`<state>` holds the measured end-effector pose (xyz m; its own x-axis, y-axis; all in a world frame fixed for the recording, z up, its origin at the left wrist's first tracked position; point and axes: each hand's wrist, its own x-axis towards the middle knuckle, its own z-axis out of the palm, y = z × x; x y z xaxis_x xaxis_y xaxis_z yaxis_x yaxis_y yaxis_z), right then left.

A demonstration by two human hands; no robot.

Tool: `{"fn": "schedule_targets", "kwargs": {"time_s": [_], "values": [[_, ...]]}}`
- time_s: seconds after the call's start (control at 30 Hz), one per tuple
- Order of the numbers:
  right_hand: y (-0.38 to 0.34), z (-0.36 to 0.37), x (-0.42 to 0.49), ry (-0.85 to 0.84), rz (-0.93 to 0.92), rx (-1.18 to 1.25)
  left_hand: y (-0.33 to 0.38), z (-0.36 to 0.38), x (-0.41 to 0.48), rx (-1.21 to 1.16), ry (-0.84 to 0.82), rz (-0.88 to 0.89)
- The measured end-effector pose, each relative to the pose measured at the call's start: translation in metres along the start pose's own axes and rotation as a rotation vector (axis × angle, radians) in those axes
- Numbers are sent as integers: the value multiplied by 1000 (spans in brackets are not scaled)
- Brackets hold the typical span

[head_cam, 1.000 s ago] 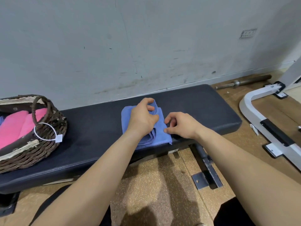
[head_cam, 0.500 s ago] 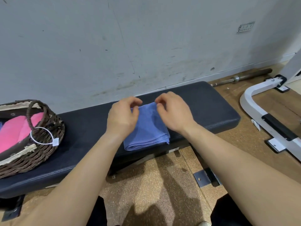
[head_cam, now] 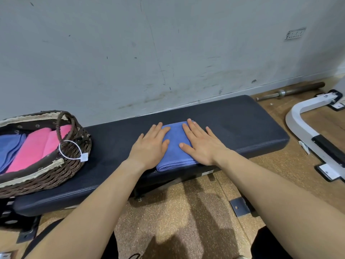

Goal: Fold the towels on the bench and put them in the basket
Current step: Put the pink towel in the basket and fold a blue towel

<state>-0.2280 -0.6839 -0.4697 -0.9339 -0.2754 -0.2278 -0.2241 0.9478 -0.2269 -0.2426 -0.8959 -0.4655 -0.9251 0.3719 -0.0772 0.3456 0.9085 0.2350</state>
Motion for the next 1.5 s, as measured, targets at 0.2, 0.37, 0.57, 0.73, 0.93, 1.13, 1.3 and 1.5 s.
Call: {"fn": "schedule_targets", "kwargs": {"time_s": [0.2, 0.37, 0.57, 0.73, 0.93, 1.13, 1.3, 1.5], "values": [[0, -1, -1, 42, 0, 53, -9, -7, 8, -154, 6, -53], [3, -15, -2, 84, 101, 251, -18, -24, 19, -469, 40, -222], [-4, -16, 0, 155, 23, 102, -28, -30, 13, -542, 32, -220], [-26, -3, 5, 92, -94, 30, -25, -37, 9, -682, 64, -61], [-24, 10, 7, 29, 8, 24, -33, -38, 3, -512, -7, -111], [-30, 11, 5, 44, 79, -15, -48, -40, 6, -82, -17, -87], [-35, 10, 1, 75, 137, 3, -36, -28, 6, 49, 30, -128], [-24, -18, 9, 287, 155, 432, -35, -21, 8, -242, 113, -47]]}}
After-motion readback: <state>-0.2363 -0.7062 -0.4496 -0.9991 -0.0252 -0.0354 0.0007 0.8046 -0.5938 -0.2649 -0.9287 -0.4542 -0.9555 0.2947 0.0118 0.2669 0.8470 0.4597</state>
